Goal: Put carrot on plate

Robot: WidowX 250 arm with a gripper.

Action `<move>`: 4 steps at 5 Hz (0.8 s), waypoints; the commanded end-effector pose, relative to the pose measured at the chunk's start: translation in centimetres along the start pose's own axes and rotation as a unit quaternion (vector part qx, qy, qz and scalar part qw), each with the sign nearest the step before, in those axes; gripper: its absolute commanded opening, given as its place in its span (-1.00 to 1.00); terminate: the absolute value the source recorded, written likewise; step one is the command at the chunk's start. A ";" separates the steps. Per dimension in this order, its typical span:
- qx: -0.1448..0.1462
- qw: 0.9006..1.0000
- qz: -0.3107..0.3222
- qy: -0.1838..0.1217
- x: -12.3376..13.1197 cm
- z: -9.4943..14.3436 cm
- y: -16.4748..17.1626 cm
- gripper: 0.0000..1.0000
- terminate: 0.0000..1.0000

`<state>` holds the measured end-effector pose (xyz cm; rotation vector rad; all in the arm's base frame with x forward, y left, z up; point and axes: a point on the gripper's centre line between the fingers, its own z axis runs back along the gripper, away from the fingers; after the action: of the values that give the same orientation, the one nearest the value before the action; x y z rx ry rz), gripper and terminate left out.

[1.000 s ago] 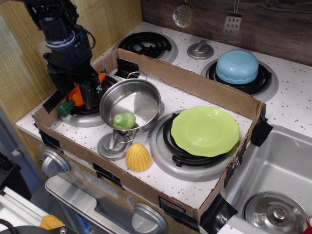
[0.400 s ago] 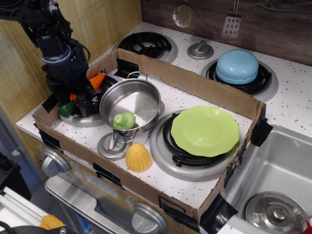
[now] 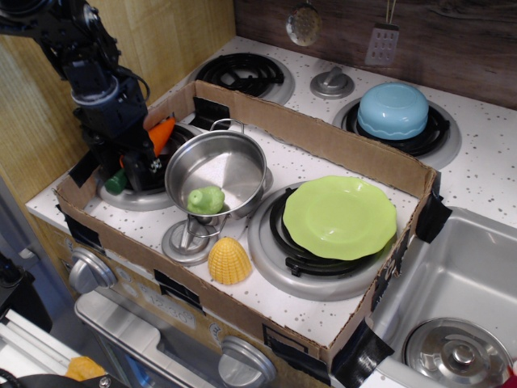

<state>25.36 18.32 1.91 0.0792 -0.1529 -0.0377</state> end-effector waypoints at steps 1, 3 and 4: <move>0.042 0.999 -0.003 -0.020 0.4 2.7 0.7 -1.00 -1.00; 0.092 0.996 0.022 -0.003 1.6 7.7 -0.7 -1.00 -1.00; 0.096 0.991 0.091 0.012 3.0 11.2 -3.9 -1.00 -1.00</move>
<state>26.33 12.64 11.48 0.2262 -0.0903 0.1727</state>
